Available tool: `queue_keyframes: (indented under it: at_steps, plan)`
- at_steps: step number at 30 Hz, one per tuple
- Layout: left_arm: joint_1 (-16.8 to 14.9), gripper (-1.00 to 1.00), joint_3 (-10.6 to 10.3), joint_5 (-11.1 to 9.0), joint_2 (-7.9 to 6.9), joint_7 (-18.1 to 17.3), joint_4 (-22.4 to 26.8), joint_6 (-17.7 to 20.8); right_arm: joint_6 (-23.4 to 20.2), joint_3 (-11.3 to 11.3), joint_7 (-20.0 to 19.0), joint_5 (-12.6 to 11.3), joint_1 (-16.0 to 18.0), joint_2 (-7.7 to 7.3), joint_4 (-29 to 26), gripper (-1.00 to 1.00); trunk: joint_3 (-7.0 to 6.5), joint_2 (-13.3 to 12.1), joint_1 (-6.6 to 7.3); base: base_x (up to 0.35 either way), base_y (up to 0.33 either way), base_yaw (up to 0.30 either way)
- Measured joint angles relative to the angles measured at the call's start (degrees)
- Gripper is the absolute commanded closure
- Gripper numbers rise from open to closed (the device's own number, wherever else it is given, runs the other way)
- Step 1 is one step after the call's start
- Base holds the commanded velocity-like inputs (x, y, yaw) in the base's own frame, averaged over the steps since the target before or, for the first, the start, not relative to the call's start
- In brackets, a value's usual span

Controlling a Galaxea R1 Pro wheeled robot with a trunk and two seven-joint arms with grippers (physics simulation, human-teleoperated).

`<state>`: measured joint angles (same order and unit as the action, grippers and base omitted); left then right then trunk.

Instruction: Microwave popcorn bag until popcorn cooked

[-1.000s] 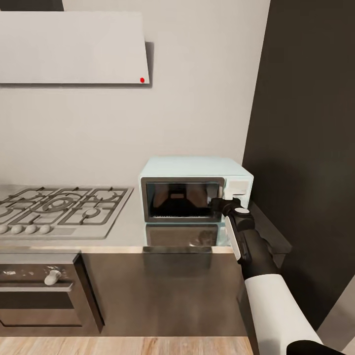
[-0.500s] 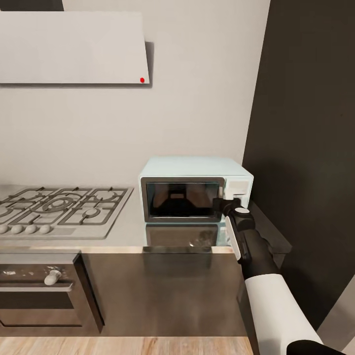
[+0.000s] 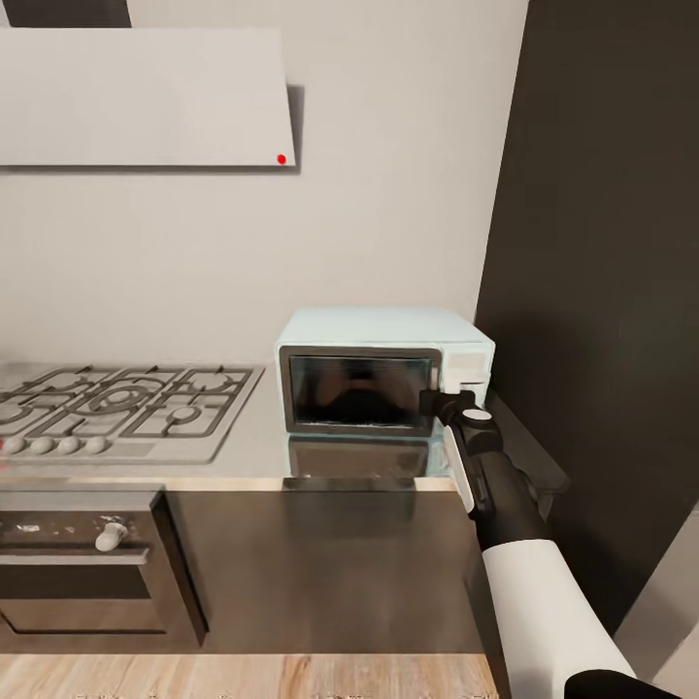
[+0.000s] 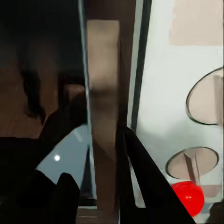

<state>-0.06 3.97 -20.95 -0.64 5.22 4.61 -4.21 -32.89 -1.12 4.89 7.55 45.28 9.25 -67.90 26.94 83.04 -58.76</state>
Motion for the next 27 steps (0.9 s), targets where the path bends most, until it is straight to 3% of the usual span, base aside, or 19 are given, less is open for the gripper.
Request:
queue_keyframes:
  at_steps: [14, 21, 27]
  plan:
    - [0.00, -1.00, -0.11, 0.01, -0.08, -0.27, -0.03, 0.00, 0.04, 0.05, -0.12, -0.40, -0.02, 0.01, 0.00, 1.00, 0.00, 0.00, 0.03, -0.027, 0.000, 0.000]
    - [-0.02, -1.00, -0.13, 0.02, 0.00, -0.27, -0.02, -0.02, 0.24, 0.21, -0.39, -2.96, -0.05, 0.06, 0.07, 1.00, 0.01, 0.00, 0.00, -0.264, 0.000, 0.000]
    - [0.01, -1.00, -0.13, 0.02, -0.04, -0.27, -0.06, -0.02, 0.29, 1.38, -0.46, -2.86, -0.07, 0.08, 0.17, 1.00, 0.01, -0.01, 0.02, -0.123, 0.000, 0.000]
